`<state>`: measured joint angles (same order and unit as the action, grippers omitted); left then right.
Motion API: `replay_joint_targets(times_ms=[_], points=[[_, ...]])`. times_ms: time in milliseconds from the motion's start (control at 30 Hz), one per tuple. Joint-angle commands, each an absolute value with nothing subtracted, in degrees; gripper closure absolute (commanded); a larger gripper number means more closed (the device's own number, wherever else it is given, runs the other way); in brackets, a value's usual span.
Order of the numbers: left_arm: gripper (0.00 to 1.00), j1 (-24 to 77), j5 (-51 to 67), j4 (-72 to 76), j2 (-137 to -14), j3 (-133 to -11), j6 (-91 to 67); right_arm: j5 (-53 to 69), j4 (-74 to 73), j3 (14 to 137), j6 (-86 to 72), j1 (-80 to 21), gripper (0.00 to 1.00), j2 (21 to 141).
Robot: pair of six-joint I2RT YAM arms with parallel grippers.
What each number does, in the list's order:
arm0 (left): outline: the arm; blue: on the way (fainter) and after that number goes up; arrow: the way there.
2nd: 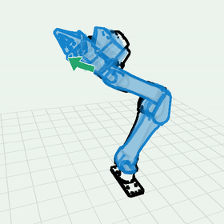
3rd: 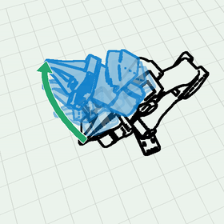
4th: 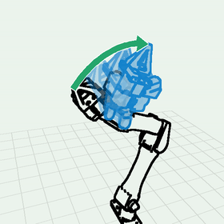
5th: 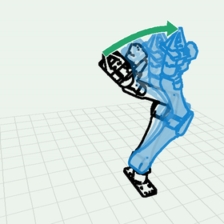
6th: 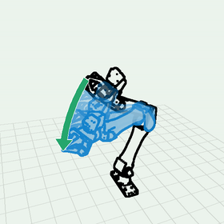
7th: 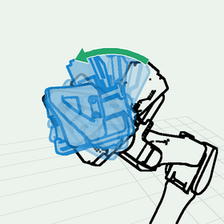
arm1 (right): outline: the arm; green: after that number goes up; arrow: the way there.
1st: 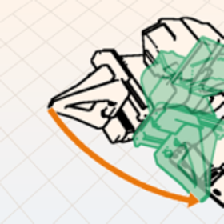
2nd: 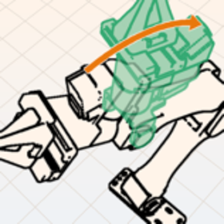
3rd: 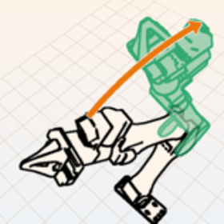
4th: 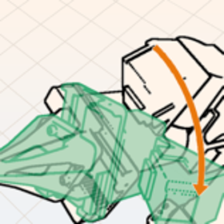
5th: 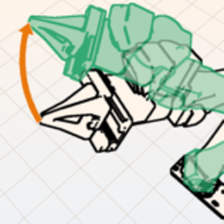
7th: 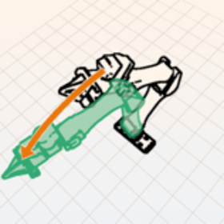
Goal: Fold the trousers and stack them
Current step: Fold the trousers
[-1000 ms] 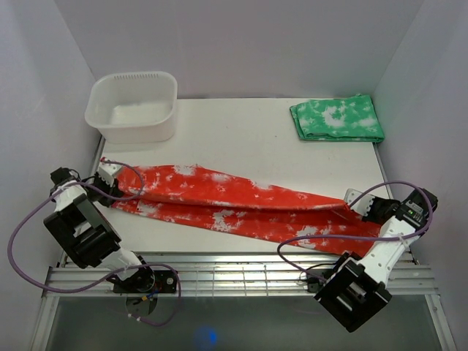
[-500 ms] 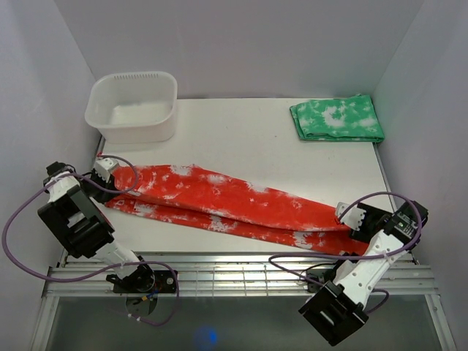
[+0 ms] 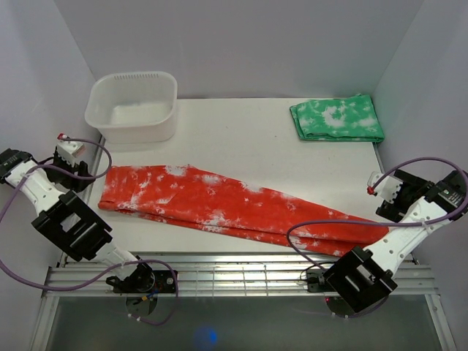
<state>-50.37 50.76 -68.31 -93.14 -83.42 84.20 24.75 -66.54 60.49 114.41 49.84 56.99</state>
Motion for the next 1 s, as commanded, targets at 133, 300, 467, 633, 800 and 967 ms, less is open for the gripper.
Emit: replay_joint_targets(times_ms=[133,300,467,633,800,967], points=[[0.26,-41.0,50.9,-67.4,-90.4,-81.1,74.1,29.8,-71.8,66.3,117.3,49.1,0.08,62.2],[0.37,-31.4,36.6,-51.7,-90.2,-66.6,58.5,22.0,-68.9,56.2,103.6,43.3,0.1,61.7],[0.5,-27.9,29.3,-48.8,-96.1,-62.8,47.1,15.9,-67.0,48.2,92.6,36.5,0.22,67.0],[0.52,-29.2,17.4,-43.2,-100.5,-55.7,43.7,16.2,-67.1,53.7,83.7,36.5,0.24,72.6],[0.55,-33.6,15.3,-42.2,-102.7,-53.4,40.7,20.5,-73.5,66.5,68.4,40.4,0.15,80.9],[0.58,-35.7,16.4,-41.7,-101.5,-51.6,39.1,17.6,-72.3,65.6,60.7,43.5,0.2,83.5]])
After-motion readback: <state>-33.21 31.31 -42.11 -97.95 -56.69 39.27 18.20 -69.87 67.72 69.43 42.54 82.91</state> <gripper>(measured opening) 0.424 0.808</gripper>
